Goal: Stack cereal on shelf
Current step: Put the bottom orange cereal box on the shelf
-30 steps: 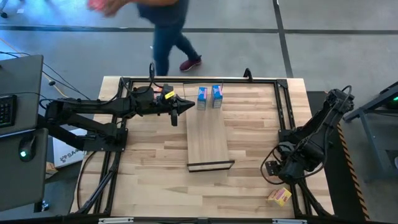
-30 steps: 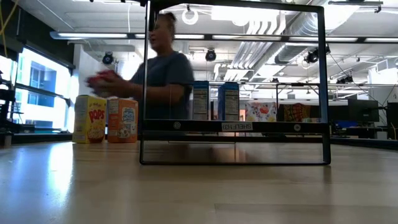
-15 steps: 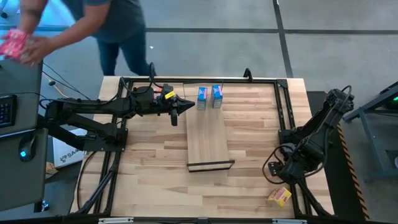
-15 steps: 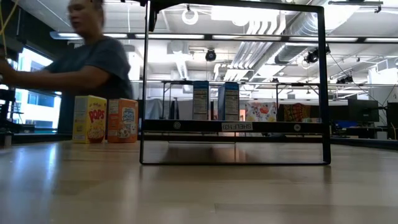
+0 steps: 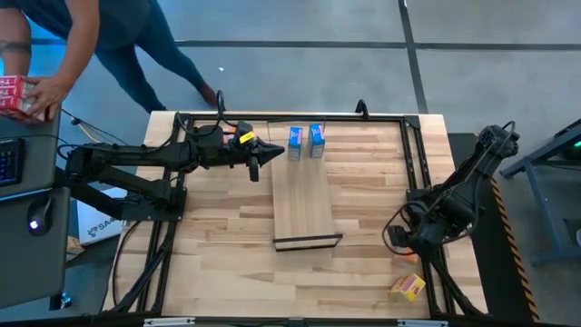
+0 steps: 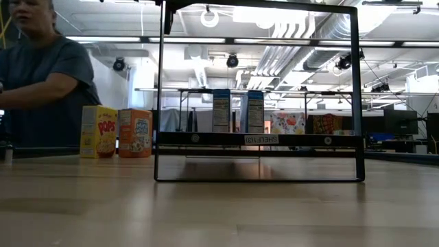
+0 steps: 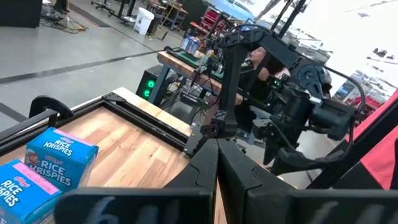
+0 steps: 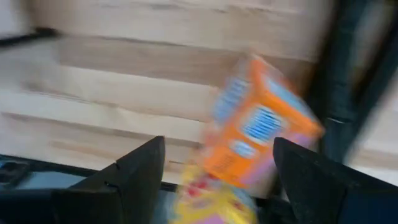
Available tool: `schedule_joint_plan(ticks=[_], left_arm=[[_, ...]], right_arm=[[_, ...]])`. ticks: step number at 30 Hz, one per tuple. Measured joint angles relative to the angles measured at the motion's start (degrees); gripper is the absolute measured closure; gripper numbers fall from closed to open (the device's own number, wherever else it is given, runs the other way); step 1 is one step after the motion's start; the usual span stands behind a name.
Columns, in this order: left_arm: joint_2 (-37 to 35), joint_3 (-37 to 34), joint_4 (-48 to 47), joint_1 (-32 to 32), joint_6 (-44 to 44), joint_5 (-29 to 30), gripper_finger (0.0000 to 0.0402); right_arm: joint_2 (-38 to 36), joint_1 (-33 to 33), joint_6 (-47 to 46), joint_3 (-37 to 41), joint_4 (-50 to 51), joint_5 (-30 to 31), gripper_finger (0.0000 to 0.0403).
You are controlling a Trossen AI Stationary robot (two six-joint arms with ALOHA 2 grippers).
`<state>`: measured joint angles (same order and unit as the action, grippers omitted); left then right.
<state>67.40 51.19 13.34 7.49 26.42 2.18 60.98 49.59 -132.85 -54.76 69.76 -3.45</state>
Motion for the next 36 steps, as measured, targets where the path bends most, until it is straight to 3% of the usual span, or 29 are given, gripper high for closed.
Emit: schedule_joint_plan(ticks=[7, 14, 21, 27, 36], left_arm=[[0.0, 0.0, -0.1, 0.3, 0.0, 0.0, 0.0401], [0.0, 0.0, -0.1, 1.9, 0.4, 1.6, 0.0401], [0.0, 0.0, 0.2, 2.3, -0.1, 0.8, 0.0401], [0.0, 0.0, 0.1, -0.4, -1.1, -1.3, 0.0401], [0.0, 0.0, 0.4, -2.0, -3.2, 0.9, 0.0401]], right_arm=[[0.6, 3.4, -1.1, -0.3, -0.2, -2.4, 0.0123], [2.0, 4.1, -0.8, -0.3, -0.2, -0.8, 0.0123], [1.4, 4.0, -1.4, -0.3, -0.3, -4.8, 0.0123], [-0.3, 4.0, -2.2, -0.4, -0.7, -7.0, 0.0123], [-0.3, 4.0, -2.8, -0.4, -4.1, -8.2, 0.0123]])
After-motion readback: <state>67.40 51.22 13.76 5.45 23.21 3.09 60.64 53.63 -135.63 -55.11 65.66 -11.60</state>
